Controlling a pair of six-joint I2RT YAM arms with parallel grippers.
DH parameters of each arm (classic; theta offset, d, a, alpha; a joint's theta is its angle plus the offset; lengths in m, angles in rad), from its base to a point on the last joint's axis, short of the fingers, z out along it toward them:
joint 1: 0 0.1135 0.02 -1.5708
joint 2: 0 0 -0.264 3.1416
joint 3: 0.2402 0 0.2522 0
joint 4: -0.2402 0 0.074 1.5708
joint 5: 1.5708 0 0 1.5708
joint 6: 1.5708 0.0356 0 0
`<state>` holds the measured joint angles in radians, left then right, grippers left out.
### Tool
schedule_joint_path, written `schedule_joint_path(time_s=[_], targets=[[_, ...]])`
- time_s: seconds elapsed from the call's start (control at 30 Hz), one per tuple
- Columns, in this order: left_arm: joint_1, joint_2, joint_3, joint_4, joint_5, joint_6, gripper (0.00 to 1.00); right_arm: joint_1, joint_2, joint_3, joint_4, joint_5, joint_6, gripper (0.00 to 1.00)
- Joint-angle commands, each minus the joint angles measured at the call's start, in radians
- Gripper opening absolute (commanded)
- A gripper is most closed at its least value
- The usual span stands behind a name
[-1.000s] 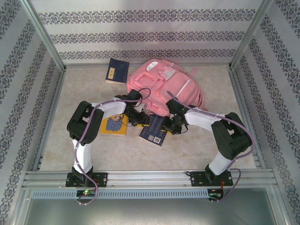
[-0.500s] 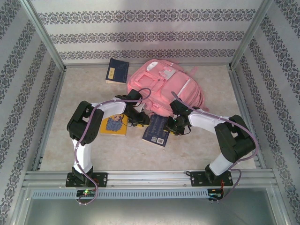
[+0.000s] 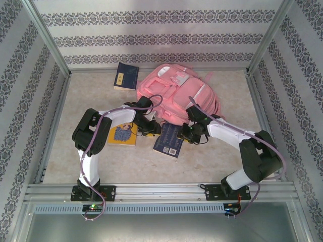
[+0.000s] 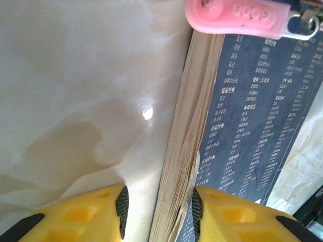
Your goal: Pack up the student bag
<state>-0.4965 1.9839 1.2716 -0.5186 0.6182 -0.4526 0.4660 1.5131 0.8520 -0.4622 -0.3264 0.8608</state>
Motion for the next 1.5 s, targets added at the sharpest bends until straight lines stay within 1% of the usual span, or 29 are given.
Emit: schedule_joint_path(time_s=[0.0, 0.1, 0.27, 0.4, 0.57, 0.6, 0.73, 0.9, 0.97, 1.1, 1.2, 1.33, 1.47], targets=[[-0.027, 0.046, 0.004, -0.052, 0.032, 0.022, 0.4, -0.026, -0.004, -0.045, -0.027, 0.016, -0.012, 0.31], [-0.026, 0.047, 0.012, -0.055, 0.042, 0.022, 0.41, -0.041, 0.026, -0.066, 0.013, -0.014, -0.003, 0.31], [-0.037, 0.051, 0.036, -0.058, 0.076, 0.032, 0.43, -0.036, 0.103, -0.049, 0.084, -0.068, 0.007, 0.31], [-0.049, 0.055, 0.047, -0.028, 0.14, 0.02, 0.43, -0.025, 0.184, -0.017, 0.129, -0.14, 0.015, 0.3], [-0.074, 0.055, 0.072, -0.002, 0.204, 0.015, 0.41, 0.0, 0.236, 0.002, 0.162, -0.162, 0.032, 0.27], [-0.076, 0.053, 0.074, 0.003, 0.213, 0.013, 0.39, 0.003, 0.242, 0.003, 0.17, -0.164, 0.035, 0.27], [-0.081, 0.037, 0.078, 0.016, 0.221, -0.002, 0.27, 0.011, 0.266, 0.01, 0.173, -0.167, 0.035, 0.26], [-0.081, 0.023, 0.071, 0.032, 0.231, -0.014, 0.06, 0.011, 0.271, 0.012, 0.168, -0.165, 0.024, 0.25], [-0.081, 0.019, 0.065, 0.04, 0.237, -0.02, 0.0, 0.011, 0.271, 0.013, 0.163, -0.162, 0.02, 0.25], [-0.08, 0.006, 0.064, 0.024, 0.224, -0.011, 0.0, 0.01, 0.266, 0.016, 0.138, -0.145, 0.009, 0.25], [-0.078, -0.024, 0.065, -0.023, 0.192, 0.011, 0.0, 0.01, 0.245, 0.023, 0.088, -0.114, -0.012, 0.3], [-0.072, -0.104, 0.043, -0.093, 0.15, 0.031, 0.0, 0.01, 0.174, 0.03, -0.004, -0.054, -0.048, 0.42], [-0.069, -0.24, -0.012, -0.144, 0.11, 0.032, 0.0, 0.021, 0.047, 0.035, -0.094, 0.002, -0.08, 0.55]])
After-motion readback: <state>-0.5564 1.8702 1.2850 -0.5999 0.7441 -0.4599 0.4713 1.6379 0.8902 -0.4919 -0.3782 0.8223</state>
